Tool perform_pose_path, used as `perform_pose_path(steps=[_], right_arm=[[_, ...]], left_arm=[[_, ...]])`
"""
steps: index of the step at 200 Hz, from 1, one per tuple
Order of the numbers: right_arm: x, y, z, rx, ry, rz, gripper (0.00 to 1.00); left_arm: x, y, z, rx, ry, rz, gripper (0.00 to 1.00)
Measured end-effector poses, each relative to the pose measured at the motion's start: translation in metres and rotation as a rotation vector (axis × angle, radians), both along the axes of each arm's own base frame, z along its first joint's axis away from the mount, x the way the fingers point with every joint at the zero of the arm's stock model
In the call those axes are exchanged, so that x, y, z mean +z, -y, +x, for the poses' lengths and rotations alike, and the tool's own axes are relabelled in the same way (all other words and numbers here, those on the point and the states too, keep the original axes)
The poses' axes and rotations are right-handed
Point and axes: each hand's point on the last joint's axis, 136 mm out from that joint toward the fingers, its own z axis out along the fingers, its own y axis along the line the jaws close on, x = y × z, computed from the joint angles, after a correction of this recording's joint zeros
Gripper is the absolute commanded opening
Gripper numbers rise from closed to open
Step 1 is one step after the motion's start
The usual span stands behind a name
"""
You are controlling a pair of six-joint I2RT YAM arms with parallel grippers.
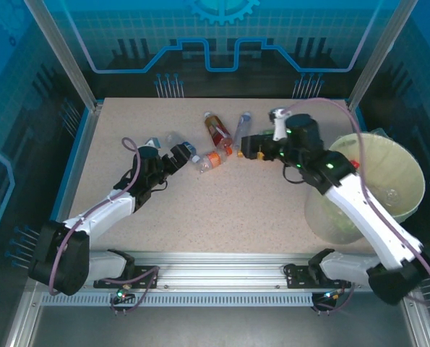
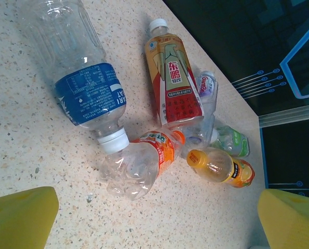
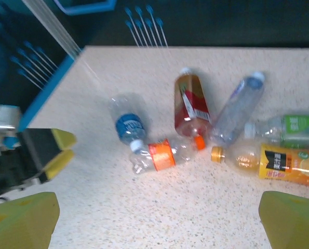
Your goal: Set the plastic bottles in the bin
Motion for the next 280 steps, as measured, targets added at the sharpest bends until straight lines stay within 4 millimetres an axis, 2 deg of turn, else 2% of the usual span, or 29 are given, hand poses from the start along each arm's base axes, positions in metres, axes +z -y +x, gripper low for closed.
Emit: perform_pose_path(steps=[22, 49, 86, 106, 127, 166, 206, 247, 280], right_arm=[[-0.037, -0.011, 0.024, -0.074, -0.086, -0.008, 1.00], [-0.075, -0.024, 0.046, -0.203, -0.173, 0.093, 1.00], [-0.138, -0.049, 0.065, -0.343, -0.309, 0.141, 1.00], [-0.165, -0.050, 0.069, -0.442, -0.355, 0.149, 1.00], [-0.180, -0.035, 0.074, -0.582, -0.379, 0.176, 1.00], [-0.205, 0.022, 0.084, -0.884, -0.440, 0.233, 1.00], [-0.217, 0.063, 0.097, -1.094, -0.443, 0.321, 0.99], [-0.254, 0.084, 0.106, -1.244, -0.494, 0.337, 0.97], [-0.251, 0.082, 0.131, -1.267, -0.479, 0.391, 0.96]], left_arm=[[-0.007, 0.000, -0.004, -0.007, -0.036, 0.010, 0.99], [-0.014, -0.003, -0.008, -0.005, -0.076, 0.022, 0.99], [-0.023, -0.010, -0.010, 0.014, -0.122, 0.034, 0.99], [-0.027, -0.013, -0.007, 0.021, -0.154, 0.043, 0.99], [-0.032, -0.014, -0.007, 0.023, -0.187, 0.050, 0.99], [-0.038, -0.017, -0.008, 0.027, -0.221, 0.057, 0.99], [-0.041, -0.021, -0.010, 0.036, -0.240, 0.062, 0.99], [-0.041, -0.025, -0.009, 0.046, -0.245, 0.065, 0.99], [-0.042, -0.027, -0.010, 0.051, -0.256, 0.068, 0.99]])
